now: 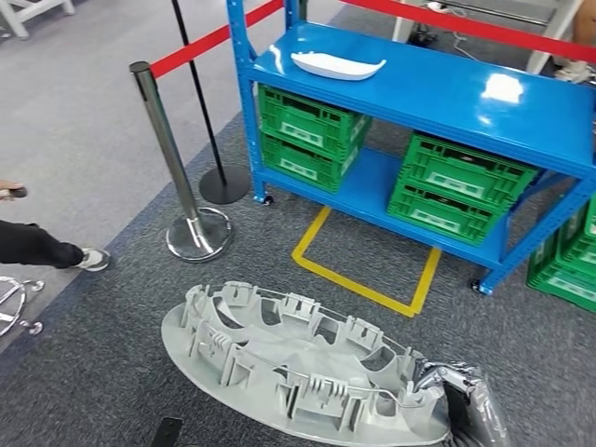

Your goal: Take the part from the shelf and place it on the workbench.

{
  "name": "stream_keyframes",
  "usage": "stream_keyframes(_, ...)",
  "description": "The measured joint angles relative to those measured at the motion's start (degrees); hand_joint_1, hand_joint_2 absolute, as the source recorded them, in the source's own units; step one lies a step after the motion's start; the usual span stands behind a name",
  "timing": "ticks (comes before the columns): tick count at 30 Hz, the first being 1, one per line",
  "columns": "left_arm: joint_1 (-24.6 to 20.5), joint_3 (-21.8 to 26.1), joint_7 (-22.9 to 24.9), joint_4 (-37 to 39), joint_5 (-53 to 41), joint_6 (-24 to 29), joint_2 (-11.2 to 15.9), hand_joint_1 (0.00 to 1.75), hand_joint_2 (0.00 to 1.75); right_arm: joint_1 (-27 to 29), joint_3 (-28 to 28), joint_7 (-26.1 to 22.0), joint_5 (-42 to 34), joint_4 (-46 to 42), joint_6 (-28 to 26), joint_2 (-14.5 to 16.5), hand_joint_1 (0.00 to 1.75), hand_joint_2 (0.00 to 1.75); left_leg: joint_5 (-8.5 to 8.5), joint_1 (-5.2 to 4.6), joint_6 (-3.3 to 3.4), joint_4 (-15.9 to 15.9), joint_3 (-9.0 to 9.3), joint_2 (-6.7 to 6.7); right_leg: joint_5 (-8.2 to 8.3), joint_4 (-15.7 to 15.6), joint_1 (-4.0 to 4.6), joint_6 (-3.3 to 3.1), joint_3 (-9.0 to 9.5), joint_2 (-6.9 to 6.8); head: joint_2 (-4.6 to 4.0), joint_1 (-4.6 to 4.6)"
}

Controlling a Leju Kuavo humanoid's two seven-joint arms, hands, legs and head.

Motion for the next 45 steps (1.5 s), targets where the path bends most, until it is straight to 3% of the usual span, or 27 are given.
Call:
stream_keyframes(2,-0.03,0.06,0.01,0.0,0.0,0.04,-0.15,0.0,1.75,0.29,-0.33,-0.1,0.02,-0.41,0.05,-0.04,1.75,1.75,0.38,0.02,-0.64,0.26,-0.68,-1.27,0.43,-3.22,-0.25,-0.23,1.66,1.6,0.0,0.02)
stream_keyframes(4,0.23,0.21,0.02,0.0,0.0,0.09,-0.2,0.0,1.75,0.46,-0.59,-0.13,0.06,-0.67,0.07,-0.1,1.75,1.75,0.91,0.17,-1.3,0.22,-1.35,-2.26,0.71,-3.13,-0.04,-1.08,1.53,0.54,0.0,-0.03)
stream_keyframes(6,0.5,0.39,0.13,0.0,0.02,0.13,-0.31,0.0,1.75,0.62,-0.82,-0.16,0.1,-0.88,0.29,-0.2,1.75,1.75,-0.07,0.11,-1.84,1.59,-2.26,-0.26,1.07,-3.14,0.06,-1.98,1.27,-0.88,0.0,-0.26)
stream_keyframes(8,0.39,0.52,0.6,0.0,0.29,0.32,-0.48,0.0,1.75,0.91,-0.95,-0.34,0.13,-1.2,1.28,-0.25,1.75,1.75,-3.77,-0.09,-2.17,7.48,-4.93,3.26,1.31,-3.21,0.17,-2.67,0.95,-2.56,0.0,-0.5)
stream_keyframes(10,0.3,0.9,1.53,0.0,1.17,1.43,-0.52,0.0,1.75,1.15,-0.98,-0.55,0.3,-1.39,3.0,-0.23,1.75,1.75,-7.45,-0.08,-2.32,15.31,-8.25,4.52,1.45,-3.2,0.33,-2.94,0.54,-4.32,0.0,-0.54)
stream_keyframes(11,0.38,1.36,2.12,0.0,1.98,2.46,-0.41,0.0,1.75,1.29,-0.98,-0.66,0.31,-1.38,3.83,-0.17,1.75,1.75,-7.95,-0.08,-2.29,17.24,-8.85,4.67,1.5,-3.2,0.39,-3.0,0.39,-5.16,0.0,-0.55)
stream_keyframes(12,0.54,1.99,2.65,0.0,2.91,3.48,-0.18,0.0,1.75,1.51,-0.97,-0.84,0.26,-1.3,4.47,-0.08,1.75,1.75,-7.37,-0.1,-2.2,16.87,-8.3,4.78,1.53,-3.19,0.45,-3.04,0.31,-5.96,0.0,-0.56)
stream_keyframes(13,0.73,2.77,2.93,0.0,3.98,4.09,0.2,0.0,1.75,1.73,-0.89,-1.14,0.16,-1.14,4.88,0.05,1.75,1.75,-5.92,-0.15,-2.01,14.25,-6.59,5.11,1.55,-3.19,0.52,-3.05,0.3,-6.71,0.0,-0.55)
stream_keyframes(16,1.08,5.93,1.18,-0.04,8.54,2.12,2.08,0.0,1.75,1.73,0.19,-2.73,0.29,-0.14,4.78,0.32,1.75,1.75,-2.14,-0.99,-0.97,2.71,0.02,9.4,1.47,-3.06,0.97,-2.79,0.43,-8.67,0.0,-0.52)
stream_keyframes(17,1.13,7.36,0.02,-0.07,10.13,0.83,2.78,0.0,1.75,1.27,1.03,-3.4,0.12,0.58,4.29,0.32,1.75,1.75,-1.84,-1.27,-0.67,0.82,0.89,10.41,1.45,-3.02,1.12,-2.6,0.45,-9.31,0.0,-0.5)
stream_keyframes(18,1.26,8.77,-1.06,-0.09,11.2,-0.31,3.43,0.0,1.75,0.53,2.01,-4.07,-0.39,1.53,3.76,0.31,1.75,1.75,-1.88,-1.44,-0.47,0.19,0.93,10.48,1.45,-3.06,1.25,-2.38,0.49,-9.95,0.0,-0.47)
stream_keyframes(20,1.77,11.14,-2.6,-0.11,11.5,-1.95,4.72,0.0,1.75,-1.63,4.22,-5.8,-2.51,4.1,2.89,0.3,1.75,1.75,-1.45,-1.24,-0.02,-0.04,0.75,9.0,1.31,-3.1,1.24,-1.86,0.64,-10.68,0.0,-0.45)
stream_keyframes(22,2.12,12.38,-3.14,-0.12,10.57,-2.88,5.7,0.0,1.75,-3.72,5.87,-7.72,-4.87,6.77,2.75,0.38,1.75,1.75,-0.88,-0.82,0.59,-0.38,0.74,7.59,-0.64,-0.49,1.04,-1.2,-0.29,-8.19,0.0,-0.29)
stream_keyframes(24,2.11,13.14,-3.5,-0.16,9.77,-4.72,6.14,0.0,1.75,-4.97,6.86,-9.25,-6.41,9.29,2.86,0.66,1.75,1.75,-0.42,-0.6,1.03,-0.42,0.44,5.95,-4.45,6.67,0.75,-0.75,-3.36,-4.65,0.0,-0.07)
stream_keyframes(26,2.1,13.63,-4.13,-0.19,9.08,-7.53,6.19,0.0,1.75,-5.31,7.27,-9.88,-6.77,11.0,2.87,1.07,1.75,1.75,-0.12,-0.58,1.08,-0.39,0.1,4.08,-6.57,12.86,0.63,-0.57,-6.23,-3.56,0.0,0.02)
stream_keyframes(27,2.1,13.74,-4.4,-0.2,8.59,-8.63,6.14,0.0,1.75,-5.28,7.25,-9.86,-6.51,11.33,2.89,1.28,1.75,1.75,-0.01,-0.55,0.99,-0.37,0.01,3.15,-6.04,13.12,0.62,-0.55,-6.4,-3.42,0.0,0.06)
stream_keyframes(29,1.96,13.78,-4.44,-0.2,7.26,-9.51,5.95,0.0,1.75,-4.97,6.71,-9.6,-5.72,11.51,3.19,1.86,1.75,1.75,0.16,-0.42,0.71,-0.32,0.0,1.4,-2.27,7.3,0.51,-0.57,-3.66,-2.6,0.0,0.06)
stream_keyframes(31,1.46,13.73,-3.43,-0.2,5.74,-9.21,5.74,0.0,1.75,-4.47,5.61,-9.33,-4.96,11.37,3.84,2.7,1.75,1.75,0.37,-0.4,0.22,-0.07,-0.33,-0.19,0.67,-0.25,0.12,-0.59,-0.23,0.35,0.0,0.03)
stream_keyframes(33,0.95,13.56,-1.79,-0.2,4.29,-8.62,5.62,0.0,1.75,-3.95,4.49,-9.12,-4.39,11.18,4.46,3.52,1.75,1.75,0.84,-0.18,-0.54,-0.03,-1.09,-1.52,1.13,-3.36,0.08,-0.91,1.13,2.08,0.0,-0.06)
stream_keyframes(35,0.81,13.38,-0.68,-0.2,3.49,-8.27,5.51,0.0,1.75,-3.69,3.62,-8.91,-4.0,11.07,4.8,3.96,1.75,1.75,1.33,0.32,-1.36,-0.28,-1.64,-2.2,1.56,-4.11,0.4,-1.78,1.46,0.94,0.0,-0.08)
stream_keyframes(37,0.77,13.22,-0.21,-0.2,3.1,-8.1,5.32,0.0,1.75,-3.5,3.06,-8.8,-3.79,11.05,4.88,4.27,1.75,1.75,0.09,0.34,-1.97,1.47,-2.66,0.22,2.07,-4.93,0.42,-2.7,1.82,-0.55,0.0,-0.32)
stream_keyframes(39,0.4,13.07,0.21,-0.2,2.64,-7.91,5.12,0.0,1.75,-3.05,2.41,-8.8,-4.05,11.1,5.02,4.94,1.75,1.75,-3.53,0.27,-2.46,7.89,-5.72,3.53,2.17,-5.21,0.37,-3.09,1.99,-2.33,0.0,-0.63)
stream_keyframes(41,0.06,12.96,0.56,-0.2,2.29,-7.85,4.91,0.0,1.75,-2.57,1.23,-9.27,-4.9,11.4,5.85,5.78,1.75,1.75,-6.22,0.55,-2.9,14.8,-8.95,4.48,2.08,-5.2,0.33,-3.07,1.95,-4.19,0.0,-0.66)
stream_keyframes(42,0.03,12.82,0.92,-0.2,1.87,-7.69,4.76,0.0,1.75,-2.45,0.56,-9.81,-5.29,11.63,6.57,6.12,1.75,1.75,-6.05,0.72,-3.1,15.76,-9.3,4.64,2.01,-5.18,0.26,-2.97,1.95,-5.05,0.0,-0.66)
stream_keyframes(43,0.04,12.56,1.56,-0.2,1.23,-7.46,4.64,0.0,1.75,-2.45,-0.16,-10.56,-5.45,11.86,7.5,6.43,1.75,1.75,-4.87,0.93,-3.3,14.44,-8.46,4.9,1.91,-5.12,0.15,-2.8,1.97,-5.83,0.0,-0.65)
stream_keyframes(44,0.04,12.26,2.48,-0.2,0.57,-7.2,4.54,0.0,1.75,-2.58,-0.83,-11.34,-5.33,12.04,8.54,6.69,1.75,1.75,-3.05,1.16,-3.55,11.18,-6.55,5.63,1.76,-5.01,0.03,-2.52,2.04,-6.54,0.0,-0.65)
stream_keyframes(45,-0.04,11.96,3.54,-0.2,0.11,-6.99,4.38,0.0,1.75,-2.81,-1.5,-11.92,-5.03,12.15,9.61,6.94,1.75,1.75,-1.55,1.31,-3.9,7.26,-4.31,7.24,1.54,-4.82,0.07,-2.13,2.12,-7.17,0.0,-0.7)
